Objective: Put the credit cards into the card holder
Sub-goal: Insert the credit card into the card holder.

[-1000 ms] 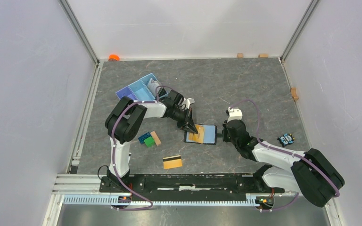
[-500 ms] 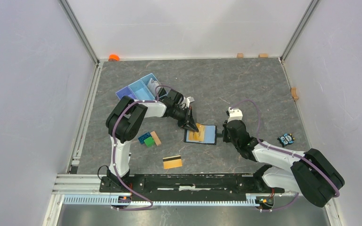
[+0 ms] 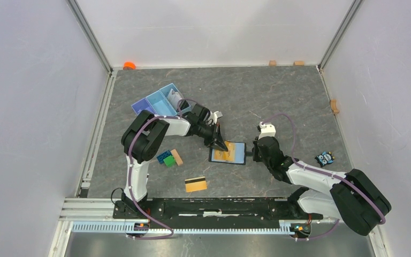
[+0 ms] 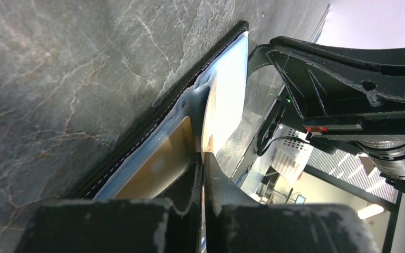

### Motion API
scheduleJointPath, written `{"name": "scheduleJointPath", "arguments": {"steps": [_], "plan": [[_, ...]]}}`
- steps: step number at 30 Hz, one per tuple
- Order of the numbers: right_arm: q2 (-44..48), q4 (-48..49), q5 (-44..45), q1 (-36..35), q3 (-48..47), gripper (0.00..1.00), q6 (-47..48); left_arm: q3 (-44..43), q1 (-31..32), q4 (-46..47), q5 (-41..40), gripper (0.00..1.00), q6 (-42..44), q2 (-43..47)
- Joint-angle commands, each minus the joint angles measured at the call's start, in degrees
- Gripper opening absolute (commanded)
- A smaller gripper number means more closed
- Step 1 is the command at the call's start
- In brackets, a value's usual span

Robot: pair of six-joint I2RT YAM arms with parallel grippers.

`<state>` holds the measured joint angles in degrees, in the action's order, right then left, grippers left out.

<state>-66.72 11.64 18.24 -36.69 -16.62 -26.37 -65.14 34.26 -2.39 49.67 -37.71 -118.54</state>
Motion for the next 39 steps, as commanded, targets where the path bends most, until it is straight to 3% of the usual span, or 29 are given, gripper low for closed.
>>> {"name": "scheduleJointPath", "arguments": {"steps": [1, 9, 14, 20, 25, 39], "plan": [[-0.1, 1.4, -1.1, -0.1, 0.3, 0.03, -1.1, 1.5, 0.8, 2.0, -2.6, 0.02, -2.3, -0.4], [0.0, 1.7, -1.2, 0.0, 0.5, 0.0, -1.3, 0.6, 2.0, 2.1, -4.6, 0.05, -3.1, 0.1], [0.7, 1.1, 0.1, -0.1, 0.8, 0.0, -1.2, -2.1, 2.0, -4.8, -7.8, 0.17, 2.3, 1.6], [1.7, -0.8, 2.7, -0.1, 0.9, 0.0, -0.7, -8.2, 2.0, -14.5, -10.4, 0.41, 9.9, 4.3], [2.2, -1.5, 3.3, 0.0, 0.8, 0.0, -0.5, -10.3, 2.0, -19.1, -12.2, 0.49, 13.6, 7.0], [1.4, -1.7, 2.5, -0.1, 0.4, 0.0, -1.1, -6.8, 5.6, -19.7, -14.2, 0.5, 12.3, 5.2]]}}
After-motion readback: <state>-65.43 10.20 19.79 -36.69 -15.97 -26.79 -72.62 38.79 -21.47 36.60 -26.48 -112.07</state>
